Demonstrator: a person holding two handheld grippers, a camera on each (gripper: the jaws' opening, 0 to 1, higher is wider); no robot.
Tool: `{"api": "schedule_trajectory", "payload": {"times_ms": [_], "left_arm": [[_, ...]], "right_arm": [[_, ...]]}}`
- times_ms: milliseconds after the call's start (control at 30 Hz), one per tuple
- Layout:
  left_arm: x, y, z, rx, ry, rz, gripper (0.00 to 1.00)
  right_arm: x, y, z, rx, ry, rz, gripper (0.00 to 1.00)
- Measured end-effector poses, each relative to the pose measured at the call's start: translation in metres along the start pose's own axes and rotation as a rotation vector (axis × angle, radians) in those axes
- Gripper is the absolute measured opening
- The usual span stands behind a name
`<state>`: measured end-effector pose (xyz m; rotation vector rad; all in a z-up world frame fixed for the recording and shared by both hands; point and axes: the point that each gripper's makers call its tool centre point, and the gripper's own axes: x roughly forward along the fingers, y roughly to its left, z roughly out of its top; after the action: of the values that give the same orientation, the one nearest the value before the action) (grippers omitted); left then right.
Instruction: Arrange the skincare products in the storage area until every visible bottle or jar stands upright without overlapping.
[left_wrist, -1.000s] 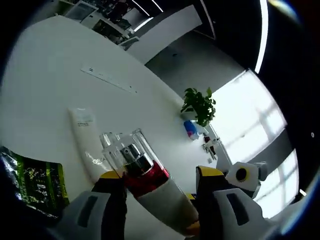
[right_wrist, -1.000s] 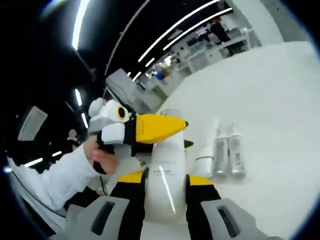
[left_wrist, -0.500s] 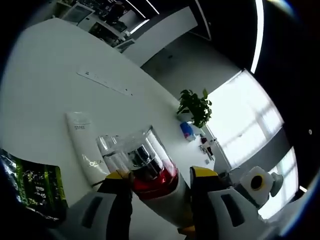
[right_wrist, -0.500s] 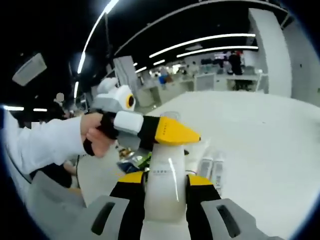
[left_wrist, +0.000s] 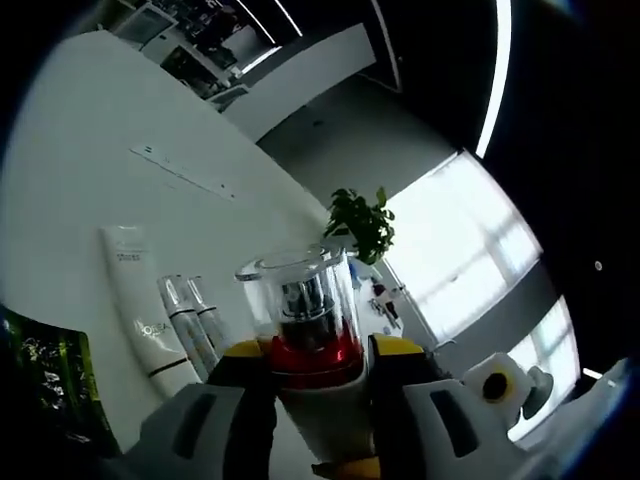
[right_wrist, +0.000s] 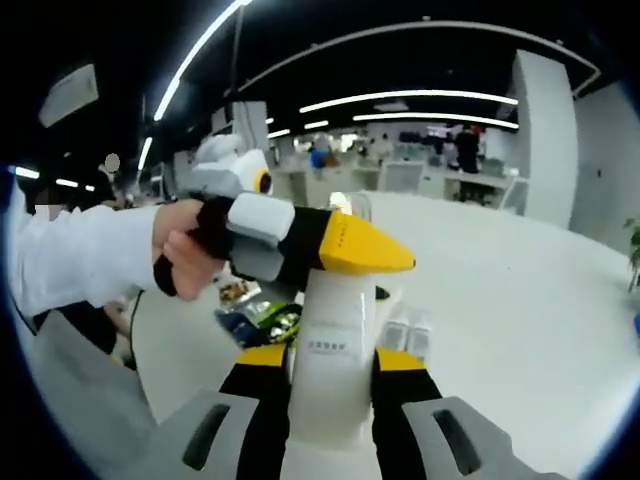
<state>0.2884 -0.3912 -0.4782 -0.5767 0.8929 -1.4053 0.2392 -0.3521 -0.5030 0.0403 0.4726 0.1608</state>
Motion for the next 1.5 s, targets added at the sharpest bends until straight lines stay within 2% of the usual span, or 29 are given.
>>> {"api": "schedule_trajectory", "payload": {"times_ms": [67, 267, 500, 567, 633, 700, 767, 867, 1300, 1500], "left_arm": [[0.001, -0.009, -0.006, 0.037, -0.004, -0.005, 0.28], [0.0, -0.017, -0.018, 0.048, 0.02, -0.018, 0.27], [-0.002, -0.028, -0.031, 0.151, 0.045, -0.034, 0.27], [-0.002, -0.031, -0.037, 0.168, 0.062, -0.021, 0.26], [-0.001, -0.027, -0.033, 0.231, 0.065, -0.029, 0.26], [-0.001, -0.03, -0.038, 0.291, 0.078, -0.026, 0.26], [0.0, -0.031, -0.041, 0.305, 0.095, -0.009, 0.26], [0.002, -0.031, -0.042, 0.382, 0.111, -0.015, 0.26], [0.005, -0.023, -0.048, 0.519, 0.189, -0.036, 0.26], [0.008, -0.024, -0.062, 0.634, 0.229, -0.06, 0.26]], "right_arm": [[0.0, -0.001, -0.003, -0.013, 0.009, -0.007, 0.23], [-0.001, 0.0, -0.008, -0.04, 0.037, 0.0, 0.23], [0.001, 0.002, -0.015, -0.053, 0.069, 0.031, 0.22], [0.002, 0.001, -0.018, -0.076, 0.086, 0.034, 0.22], [0.003, 0.001, -0.021, -0.077, 0.091, 0.039, 0.22], [0.003, 0.001, -0.024, -0.067, 0.099, 0.052, 0.22], [0.004, 0.001, -0.026, -0.067, 0.106, 0.059, 0.22], [0.005, 0.002, -0.029, -0.061, 0.112, 0.067, 0.22], [0.003, 0.003, -0.041, -0.091, 0.141, 0.131, 0.22], [0.004, 0.008, -0.048, -0.154, 0.157, 0.147, 0.23]]}}
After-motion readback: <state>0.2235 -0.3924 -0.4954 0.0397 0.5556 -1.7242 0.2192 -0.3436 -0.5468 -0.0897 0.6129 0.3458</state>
